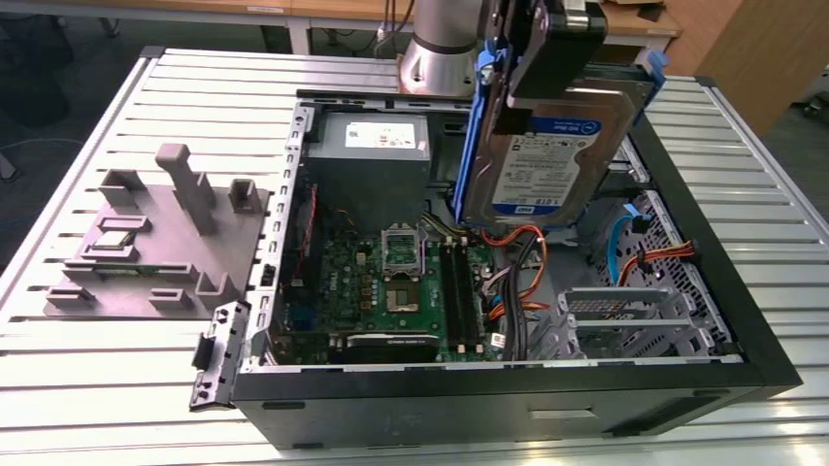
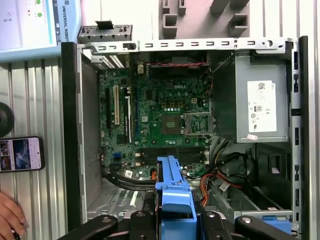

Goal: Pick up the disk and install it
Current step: 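Insert the disk into the insertion slot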

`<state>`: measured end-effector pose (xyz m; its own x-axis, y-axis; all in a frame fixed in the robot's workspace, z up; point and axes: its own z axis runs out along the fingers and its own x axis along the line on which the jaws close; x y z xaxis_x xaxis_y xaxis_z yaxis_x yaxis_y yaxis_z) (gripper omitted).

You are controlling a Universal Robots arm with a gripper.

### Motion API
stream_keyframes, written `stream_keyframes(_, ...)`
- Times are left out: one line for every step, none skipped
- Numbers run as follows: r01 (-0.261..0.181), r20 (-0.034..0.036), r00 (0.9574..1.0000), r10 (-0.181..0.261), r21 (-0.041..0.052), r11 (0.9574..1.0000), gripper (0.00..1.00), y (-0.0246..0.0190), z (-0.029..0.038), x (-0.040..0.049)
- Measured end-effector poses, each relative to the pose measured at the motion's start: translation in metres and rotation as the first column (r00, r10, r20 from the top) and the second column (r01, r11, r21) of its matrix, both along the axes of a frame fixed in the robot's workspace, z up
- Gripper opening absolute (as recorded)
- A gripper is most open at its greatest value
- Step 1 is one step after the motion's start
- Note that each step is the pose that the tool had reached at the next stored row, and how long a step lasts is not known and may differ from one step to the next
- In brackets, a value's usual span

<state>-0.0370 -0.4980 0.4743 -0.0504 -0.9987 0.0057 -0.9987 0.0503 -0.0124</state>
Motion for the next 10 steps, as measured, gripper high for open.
stream_keyframes(0.000,0.0000,1.0000,0.000,0.0000,1.0000,0.37,-0.0014,-0.0001,0.0000)
stream_keyframes(0.000,0.0000,1.0000,0.000,0.0000,1.0000,0.37,-0.0030,-0.0003,0.0000)
stream_keyframes(0.000,0.0000,1.0000,0.000,-0.0001,1.0000,0.37,-0.0046,-0.0004,0.0000)
stream_keyframes(0.000,0.0001,1.0000,0.000,0.0001,1.0000,0.37,-0.0060,-0.0005,0.0000)
stream_keyframes(0.000,0.0001,1.0000,0.000,0.0000,1.0000,0.37,-0.0071,-0.0006,0.0000)
stream_keyframes(0.000,0.0000,1.0000,0.000,0.0000,1.0000,0.37,-0.0082,-0.0007,0.0000)
stream_keyframes(0.000,0.0001,1.0000,0.000,0.0000,1.0000,0.37,-0.0089,-0.0008,0.0000)
stream_keyframes(0.000,0.0001,1.0000,0.000,0.0001,1.0000,0.37,-0.0095,-0.0009,0.0002)
stream_keyframes(0.000,0.0001,1.0000,0.000,0.0000,1.0000,0.37,-0.0098,-0.0009,0.0005)
stream_keyframes(0.000,0.0001,1.0000,0.000,0.0001,1.0000,0.37,-0.0100,-0.0010,0.0012)
